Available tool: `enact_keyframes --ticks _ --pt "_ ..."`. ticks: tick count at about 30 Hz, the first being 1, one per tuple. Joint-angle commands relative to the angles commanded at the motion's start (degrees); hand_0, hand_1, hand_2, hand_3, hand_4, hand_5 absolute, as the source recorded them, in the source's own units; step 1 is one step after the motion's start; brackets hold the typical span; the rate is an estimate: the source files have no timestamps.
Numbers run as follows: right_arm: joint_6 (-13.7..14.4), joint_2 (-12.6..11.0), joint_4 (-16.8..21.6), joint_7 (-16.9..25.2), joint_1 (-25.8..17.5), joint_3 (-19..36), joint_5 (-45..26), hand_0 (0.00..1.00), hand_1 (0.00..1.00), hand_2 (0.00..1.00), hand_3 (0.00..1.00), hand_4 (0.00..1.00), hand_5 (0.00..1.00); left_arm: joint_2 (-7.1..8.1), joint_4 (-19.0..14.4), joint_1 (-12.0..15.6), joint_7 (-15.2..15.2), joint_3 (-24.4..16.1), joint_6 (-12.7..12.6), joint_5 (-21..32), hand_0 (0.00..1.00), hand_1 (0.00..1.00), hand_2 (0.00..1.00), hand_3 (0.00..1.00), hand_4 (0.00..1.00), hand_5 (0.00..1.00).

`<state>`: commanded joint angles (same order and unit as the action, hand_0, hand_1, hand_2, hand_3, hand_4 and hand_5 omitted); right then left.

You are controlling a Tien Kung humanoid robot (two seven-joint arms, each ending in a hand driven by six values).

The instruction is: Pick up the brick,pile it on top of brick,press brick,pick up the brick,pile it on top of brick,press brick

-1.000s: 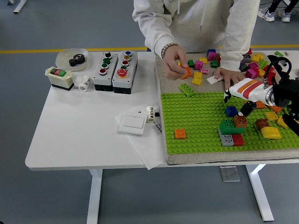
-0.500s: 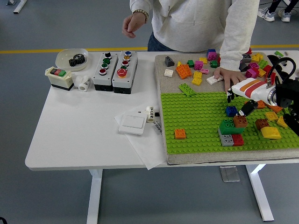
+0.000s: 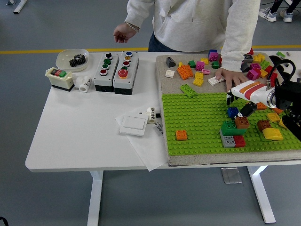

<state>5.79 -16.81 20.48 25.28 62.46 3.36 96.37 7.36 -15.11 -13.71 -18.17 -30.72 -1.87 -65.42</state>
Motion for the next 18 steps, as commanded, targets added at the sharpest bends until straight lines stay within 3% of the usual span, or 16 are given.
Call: enact_keyframes --ticks 18 --pt "-0.59 0.47 -1.2 -0.4 -1.05 -0.85 -1.7 0.631 0.615 0.611 0.557 0.88 0.388 0.11 -0.16 -0.17 -0.29 -0.11 0.08 -0.53 0.763 0.737 0.747 0.594 0.661 0.584"
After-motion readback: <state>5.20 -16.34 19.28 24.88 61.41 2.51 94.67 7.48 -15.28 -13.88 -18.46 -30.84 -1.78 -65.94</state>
